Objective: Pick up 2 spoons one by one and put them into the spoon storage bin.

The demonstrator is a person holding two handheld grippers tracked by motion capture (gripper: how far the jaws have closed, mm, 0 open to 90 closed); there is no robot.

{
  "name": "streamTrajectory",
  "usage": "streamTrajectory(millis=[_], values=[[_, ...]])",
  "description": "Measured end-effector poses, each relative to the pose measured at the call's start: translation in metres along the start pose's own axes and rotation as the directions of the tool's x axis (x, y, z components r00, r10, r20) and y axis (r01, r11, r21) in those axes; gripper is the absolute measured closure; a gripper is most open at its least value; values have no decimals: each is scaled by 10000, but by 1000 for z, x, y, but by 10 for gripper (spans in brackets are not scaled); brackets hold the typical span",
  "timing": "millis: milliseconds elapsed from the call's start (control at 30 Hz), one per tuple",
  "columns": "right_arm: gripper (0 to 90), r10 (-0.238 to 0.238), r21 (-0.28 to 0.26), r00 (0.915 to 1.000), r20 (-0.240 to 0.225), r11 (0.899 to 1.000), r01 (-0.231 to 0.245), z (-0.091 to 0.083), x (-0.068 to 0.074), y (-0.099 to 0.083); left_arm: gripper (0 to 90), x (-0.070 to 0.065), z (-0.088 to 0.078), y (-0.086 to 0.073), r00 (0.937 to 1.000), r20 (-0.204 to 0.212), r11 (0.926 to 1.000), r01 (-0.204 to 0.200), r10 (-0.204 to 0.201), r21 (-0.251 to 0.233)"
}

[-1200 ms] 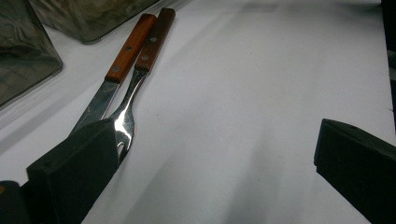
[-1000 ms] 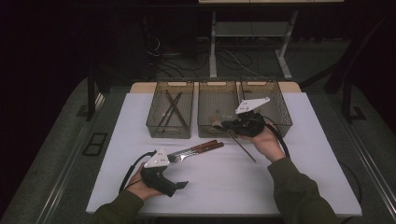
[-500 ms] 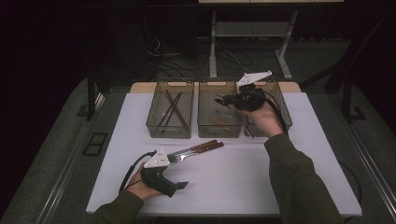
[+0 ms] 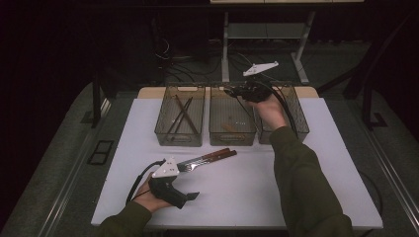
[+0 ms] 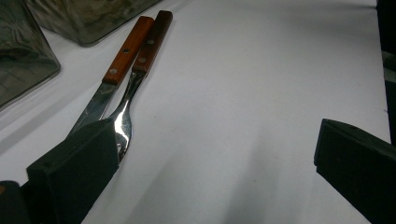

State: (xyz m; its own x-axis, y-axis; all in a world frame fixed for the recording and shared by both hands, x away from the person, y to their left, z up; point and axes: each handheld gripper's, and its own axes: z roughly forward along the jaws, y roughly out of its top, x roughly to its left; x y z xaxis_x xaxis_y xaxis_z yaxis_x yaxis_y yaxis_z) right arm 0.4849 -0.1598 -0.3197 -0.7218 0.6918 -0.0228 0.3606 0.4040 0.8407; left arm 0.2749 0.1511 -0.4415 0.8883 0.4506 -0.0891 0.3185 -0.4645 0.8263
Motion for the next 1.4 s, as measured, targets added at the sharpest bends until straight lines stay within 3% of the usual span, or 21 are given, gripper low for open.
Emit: streamTrajectory(millis=[233,367,400,467,600,967,1100,1400], values=[[892,79,34,9999,103,10000,-79,19,1,5,0,0,-1,0,10000,11,10000,-44,43,62],[886,123,333,9997,216,9994,-130,32,3,-4,0,0,-1,0,10000,49,10000,33,-33,-27],[878,75,316,9991,419,9995,-88,34,3,-7,0,0,-1,0,10000,57,10000,24,-24,-35],[737,342,278,9986,401,9990,-354,37,2,-13,0,0,0,0,10000,71,10000,23,-23,-43],[648,397,409,9990,210,9983,-405,38,3,-18,0,0,0,0,10000,56,10000,-46,46,-29],[432,969,268,9943,-445,9950,-958,10,13,-41,0,1,0,0,10000,22,10000,-39,39,58],[361,1159,165,9905,-746,9932,-1149,-4,17,-49,0,-1,1,0,9999,27,9999,141,-141,10],[191,1255,-141,9851,-1177,9917,-1280,-35,30,-68,0,0,2,-1,9998,-8,9998,189,-189,38]])
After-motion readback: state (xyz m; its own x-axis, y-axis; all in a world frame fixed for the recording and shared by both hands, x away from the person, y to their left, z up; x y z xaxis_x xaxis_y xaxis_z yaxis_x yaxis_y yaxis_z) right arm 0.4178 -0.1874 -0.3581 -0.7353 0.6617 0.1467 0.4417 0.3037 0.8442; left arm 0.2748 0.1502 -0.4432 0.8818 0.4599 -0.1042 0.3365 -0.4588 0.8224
